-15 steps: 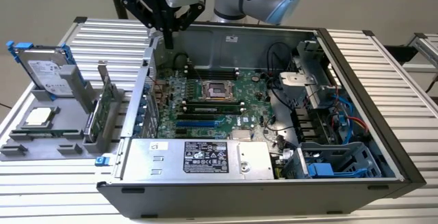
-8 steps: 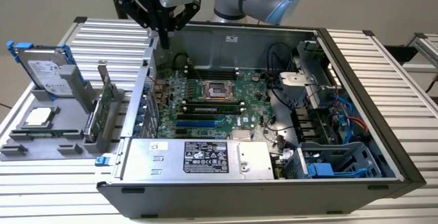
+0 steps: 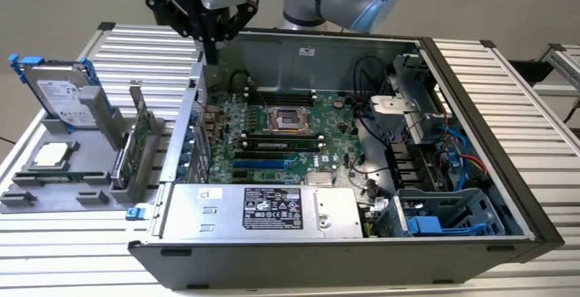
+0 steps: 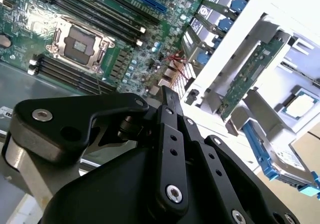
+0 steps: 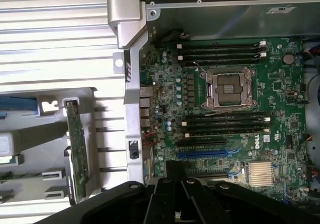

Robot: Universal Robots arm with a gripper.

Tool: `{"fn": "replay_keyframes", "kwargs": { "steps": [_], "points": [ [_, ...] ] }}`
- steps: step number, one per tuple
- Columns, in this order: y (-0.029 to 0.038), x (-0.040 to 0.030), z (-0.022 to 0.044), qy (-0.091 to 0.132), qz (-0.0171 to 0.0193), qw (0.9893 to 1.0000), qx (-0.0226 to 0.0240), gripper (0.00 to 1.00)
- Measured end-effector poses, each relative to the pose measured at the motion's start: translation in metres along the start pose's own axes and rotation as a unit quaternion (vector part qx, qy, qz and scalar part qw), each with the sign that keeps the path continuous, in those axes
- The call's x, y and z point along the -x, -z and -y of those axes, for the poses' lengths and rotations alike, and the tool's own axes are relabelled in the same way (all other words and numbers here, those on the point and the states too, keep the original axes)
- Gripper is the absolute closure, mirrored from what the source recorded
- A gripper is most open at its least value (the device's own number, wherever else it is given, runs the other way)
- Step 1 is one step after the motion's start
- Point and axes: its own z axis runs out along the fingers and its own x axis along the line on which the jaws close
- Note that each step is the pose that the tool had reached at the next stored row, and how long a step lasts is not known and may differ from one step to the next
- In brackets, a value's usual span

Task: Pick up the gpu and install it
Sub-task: 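Reach for the gpu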

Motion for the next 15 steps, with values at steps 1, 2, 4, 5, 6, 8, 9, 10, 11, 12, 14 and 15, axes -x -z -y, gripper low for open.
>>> {"fn": "replay_keyframes", "kwargs": {
  "steps": [1,2,4,5,6,8,9,10,11,12,14,15],
  "points": [
    [0.0000,-0.0010,0.0001,0.000,0.0000,1.0000,0.0000,1.00],
    [0.0001,-0.0021,0.0002,0.000,0.0000,1.0000,0.0000,1.00],
    [0.0001,-0.0043,0.0004,0.000,0.0000,1.0000,0.0000,1.00],
    [0.0001,-0.0053,0.0005,0.000,0.0000,1.0000,0.0000,1.00],
    [0.0002,-0.0064,0.0006,0.000,0.0000,1.0000,0.0000,1.00],
    [0.0002,-0.0086,0.0008,0.000,0.0000,1.0000,0.0000,1.00],
    [0.0002,-0.0097,0.0009,0.000,0.0000,1.0000,0.0000,1.00],
    [0.0002,-0.0107,0.0010,0.000,0.0000,1.0000,0.0000,1.00],
    [0.0003,-0.0117,0.0011,0.000,0.0000,1.0000,0.0000,1.00],
    [0.0003,-0.0128,0.0012,0.000,0.0000,1.0000,0.0000,1.00],
    [0.0004,-0.0149,0.0014,0.000,0.0000,1.0000,0.0000,1.00],
    [0.0004,-0.0159,0.0014,0.000,0.0000,1.0000,0.0000,1.00]
  ]
}}
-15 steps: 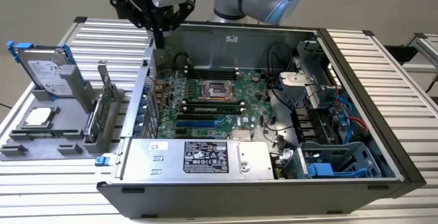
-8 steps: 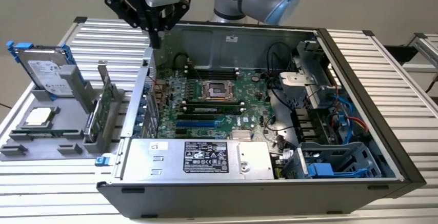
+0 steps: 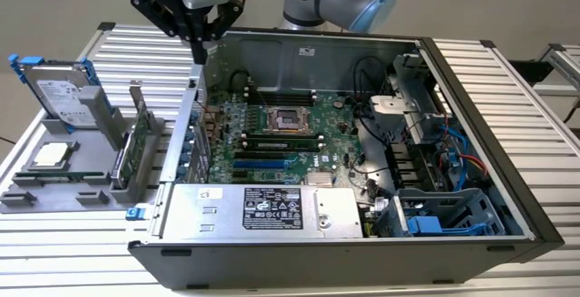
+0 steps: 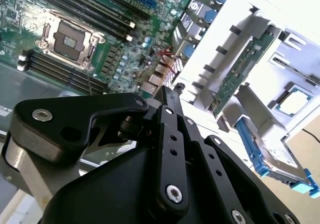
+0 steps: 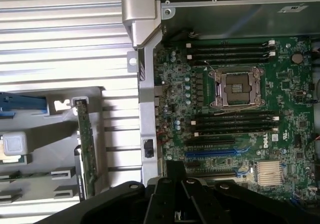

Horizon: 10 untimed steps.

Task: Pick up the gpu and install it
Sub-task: 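Reach for the gpu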

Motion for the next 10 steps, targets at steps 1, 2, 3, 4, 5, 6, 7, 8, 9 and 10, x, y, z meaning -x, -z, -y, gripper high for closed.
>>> {"fn": "replay_keyframes", "kwargs": {
  "steps": [1,2,3,4,5,6,7,8,9,10],
  "points": [
    [0.0000,-0.0010,0.0001,0.000,0.0000,1.0000,0.0000,1.00],
    [0.0000,-0.0020,0.0002,0.000,0.0000,1.0000,0.0000,1.00],
    [0.0001,-0.0030,0.0003,0.000,0.0000,1.0000,0.0000,1.00],
    [0.0001,-0.0039,0.0003,0.000,0.0000,1.0000,0.0000,1.00],
    [0.0001,-0.0049,0.0004,0.000,0.0000,1.0000,0.0000,1.00],
    [0.0001,-0.0059,0.0005,0.000,0.0000,1.0000,0.0000,1.00],
    [0.0002,-0.0069,0.0006,0.000,0.0000,1.0000,0.0000,1.00],
    [0.0002,-0.0079,0.0006,0.000,0.0000,1.0000,0.0000,1.00],
    [0.0002,-0.0089,0.0007,0.000,0.0000,1.0000,0.0000,1.00],
    [0.0002,-0.0098,0.0008,0.000,0.0000,1.0000,0.0000,1.00]
  ]
}}
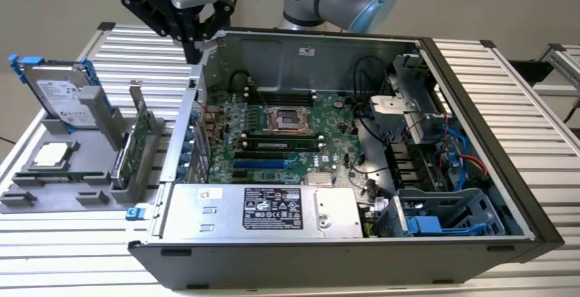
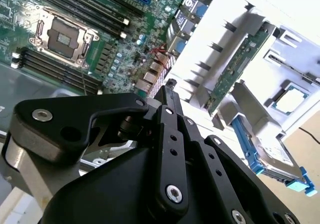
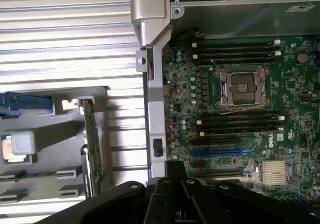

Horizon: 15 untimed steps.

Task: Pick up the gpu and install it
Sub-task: 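Reach for the gpu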

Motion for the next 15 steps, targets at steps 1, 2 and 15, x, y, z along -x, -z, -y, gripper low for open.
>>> {"fn": "replay_keyframes", "kwargs": {
  "steps": [1,2,15],
  "points": [
    [0.0000,-0.0009,0.0001,0.000,0.0000,1.0000,0.0000,1.00],
    [0.0000,-0.0017,0.0001,0.000,0.0000,1.0000,0.0000,1.00],
    [0.0003,-0.0126,0.0010,0.000,0.0000,1.0000,0.0000,1.00]
  ]
}}
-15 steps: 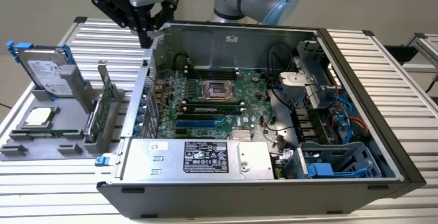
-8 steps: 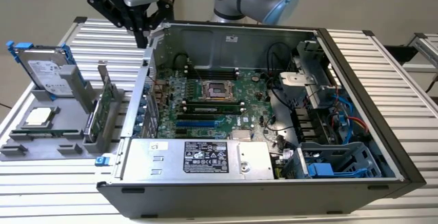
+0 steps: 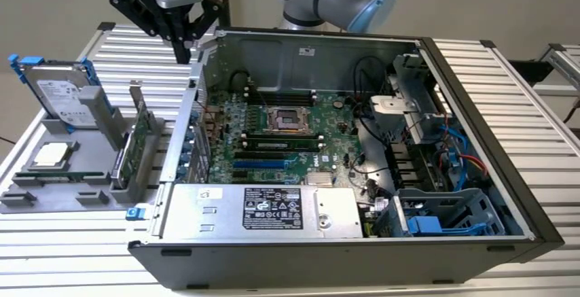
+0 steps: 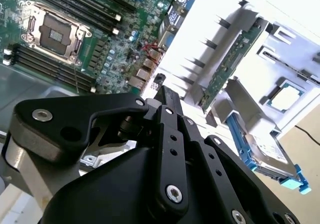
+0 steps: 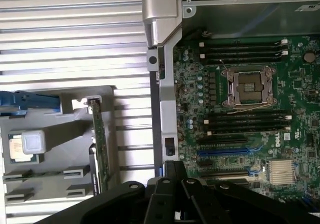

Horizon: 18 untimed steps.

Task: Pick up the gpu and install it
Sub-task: 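Reach for the gpu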

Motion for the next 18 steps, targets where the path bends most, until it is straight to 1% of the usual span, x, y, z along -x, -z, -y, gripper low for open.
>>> {"fn": "replay_keyframes", "kwargs": {
  "steps": [18],
  "points": [
    [0.0004,-0.0150,0.0012,0.000,0.0000,1.0000,0.0000,1.00]
  ]
}}
